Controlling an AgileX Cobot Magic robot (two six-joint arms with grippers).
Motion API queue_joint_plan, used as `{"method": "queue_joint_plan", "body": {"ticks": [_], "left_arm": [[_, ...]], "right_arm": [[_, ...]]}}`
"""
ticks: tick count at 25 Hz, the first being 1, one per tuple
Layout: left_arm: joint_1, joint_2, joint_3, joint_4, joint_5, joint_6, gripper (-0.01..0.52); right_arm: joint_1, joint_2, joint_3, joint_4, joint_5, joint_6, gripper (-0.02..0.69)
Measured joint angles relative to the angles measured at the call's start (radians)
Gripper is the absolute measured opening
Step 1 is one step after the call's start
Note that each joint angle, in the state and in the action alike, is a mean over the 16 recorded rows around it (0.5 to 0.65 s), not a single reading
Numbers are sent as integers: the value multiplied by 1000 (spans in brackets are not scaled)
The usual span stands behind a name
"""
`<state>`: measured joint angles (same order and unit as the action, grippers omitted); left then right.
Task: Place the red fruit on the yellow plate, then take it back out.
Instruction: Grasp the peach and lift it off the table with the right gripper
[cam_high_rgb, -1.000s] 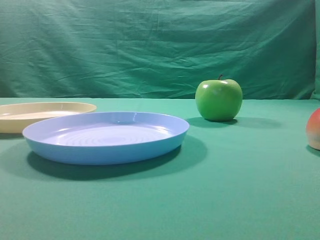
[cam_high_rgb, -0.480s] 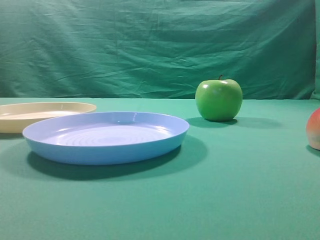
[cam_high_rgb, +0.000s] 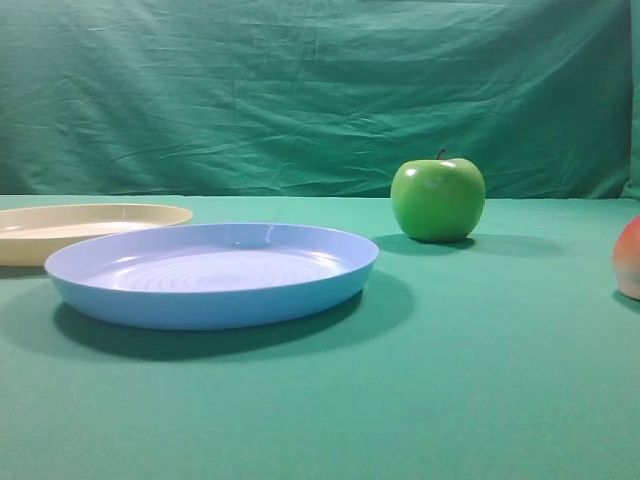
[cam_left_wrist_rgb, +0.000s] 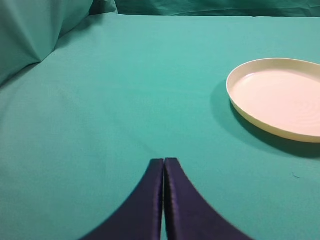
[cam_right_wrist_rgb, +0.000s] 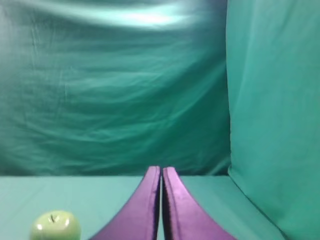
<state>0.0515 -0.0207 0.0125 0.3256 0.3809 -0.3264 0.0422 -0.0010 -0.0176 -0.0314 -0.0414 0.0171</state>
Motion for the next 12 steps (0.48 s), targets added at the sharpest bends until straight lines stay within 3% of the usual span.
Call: {"method": "queue_joint_plan", "body": {"ticks": [5,12], "left_arm": [[0,0,0,0,0,0,0],[0,0,0,0,0,0,0]], "right_arm": [[0,66,-106,-42,23,81,0],[0,266,-323,-64,309,115,0]]}}
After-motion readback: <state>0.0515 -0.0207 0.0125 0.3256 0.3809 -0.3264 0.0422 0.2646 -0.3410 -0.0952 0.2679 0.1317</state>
